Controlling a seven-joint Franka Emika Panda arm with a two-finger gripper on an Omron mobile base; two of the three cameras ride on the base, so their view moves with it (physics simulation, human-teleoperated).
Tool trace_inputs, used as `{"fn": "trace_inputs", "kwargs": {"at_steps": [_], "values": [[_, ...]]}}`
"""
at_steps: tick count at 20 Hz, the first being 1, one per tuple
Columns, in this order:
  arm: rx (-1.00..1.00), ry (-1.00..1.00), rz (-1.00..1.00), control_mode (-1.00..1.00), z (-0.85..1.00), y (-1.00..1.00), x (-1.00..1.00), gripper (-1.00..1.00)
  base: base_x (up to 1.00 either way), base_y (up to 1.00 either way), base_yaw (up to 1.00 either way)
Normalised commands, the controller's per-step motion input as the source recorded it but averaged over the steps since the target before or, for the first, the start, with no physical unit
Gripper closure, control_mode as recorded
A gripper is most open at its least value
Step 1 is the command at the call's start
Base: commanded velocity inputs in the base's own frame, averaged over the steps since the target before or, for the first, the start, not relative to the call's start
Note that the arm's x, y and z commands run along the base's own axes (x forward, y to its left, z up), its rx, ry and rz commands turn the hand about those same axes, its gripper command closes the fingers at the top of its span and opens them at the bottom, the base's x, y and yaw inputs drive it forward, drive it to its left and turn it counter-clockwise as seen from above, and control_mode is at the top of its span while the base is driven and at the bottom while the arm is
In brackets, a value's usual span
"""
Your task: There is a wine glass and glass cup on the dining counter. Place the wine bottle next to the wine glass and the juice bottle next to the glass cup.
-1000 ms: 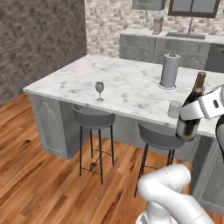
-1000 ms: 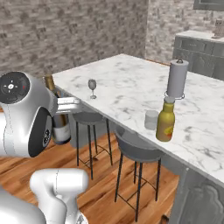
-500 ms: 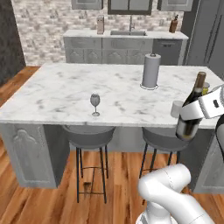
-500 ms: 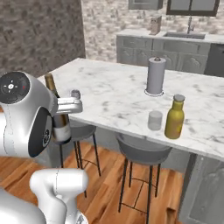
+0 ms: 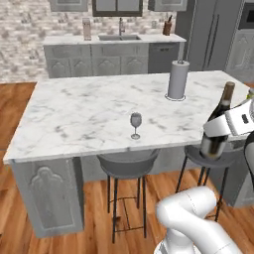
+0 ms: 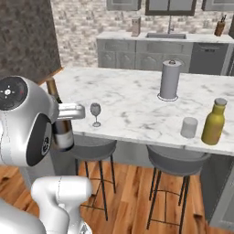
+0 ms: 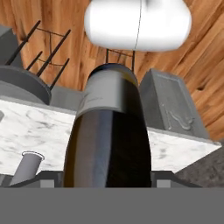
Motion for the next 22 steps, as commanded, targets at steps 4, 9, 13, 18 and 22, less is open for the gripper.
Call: {"fn": "trace_inputs", "kwargs": {"at_steps": [4,9,13,18,22], "values": [[0.0,0.0,0.0,1.0,0.0,0.0,0.0,1.0,0.68,0.74,-0.28],[0.0,0.0,0.0,1.0,0.0,0.0,0.0,1.0,0.58,0.33,-0.24],[0.0,0.0,0.0,1.0,0.0,0.0,0.0,1.0,0.09,0.01,-0.14],[0.0,0.0,0.0,1.0,0.0,0.0,0.0,1.0,0.01,0.0,-0.11],[0.0,0.0,0.0,1.0,0.0,0.0,0.0,1.0,0.14,0.0,-0.07]]}}
